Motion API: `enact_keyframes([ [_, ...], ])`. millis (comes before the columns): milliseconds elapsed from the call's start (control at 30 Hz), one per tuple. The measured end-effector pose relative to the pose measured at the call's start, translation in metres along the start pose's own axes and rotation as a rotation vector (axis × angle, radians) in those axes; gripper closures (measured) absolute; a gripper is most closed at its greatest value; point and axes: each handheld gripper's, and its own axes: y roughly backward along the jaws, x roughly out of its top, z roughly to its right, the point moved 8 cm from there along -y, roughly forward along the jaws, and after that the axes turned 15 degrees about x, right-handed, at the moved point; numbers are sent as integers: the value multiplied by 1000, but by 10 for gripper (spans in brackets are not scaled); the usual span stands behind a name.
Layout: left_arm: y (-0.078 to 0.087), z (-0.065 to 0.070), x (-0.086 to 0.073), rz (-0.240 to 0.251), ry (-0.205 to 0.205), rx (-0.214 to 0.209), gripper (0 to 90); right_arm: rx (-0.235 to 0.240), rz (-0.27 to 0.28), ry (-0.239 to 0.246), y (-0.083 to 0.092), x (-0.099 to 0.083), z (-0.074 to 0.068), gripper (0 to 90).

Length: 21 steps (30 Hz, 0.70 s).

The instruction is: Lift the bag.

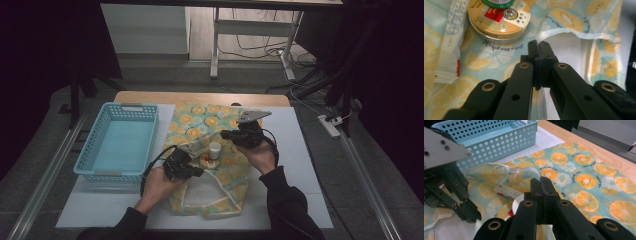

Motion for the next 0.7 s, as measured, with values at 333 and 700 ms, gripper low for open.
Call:
enact_keyframes([
  [333, 21, -6, 18, 56, 23, -37, 895, 3, 16, 3, 4, 8, -4, 900],
  [700, 43, -12, 45, 80, -6, -59, 895, 16, 12, 6, 10, 21, -7, 900],
])
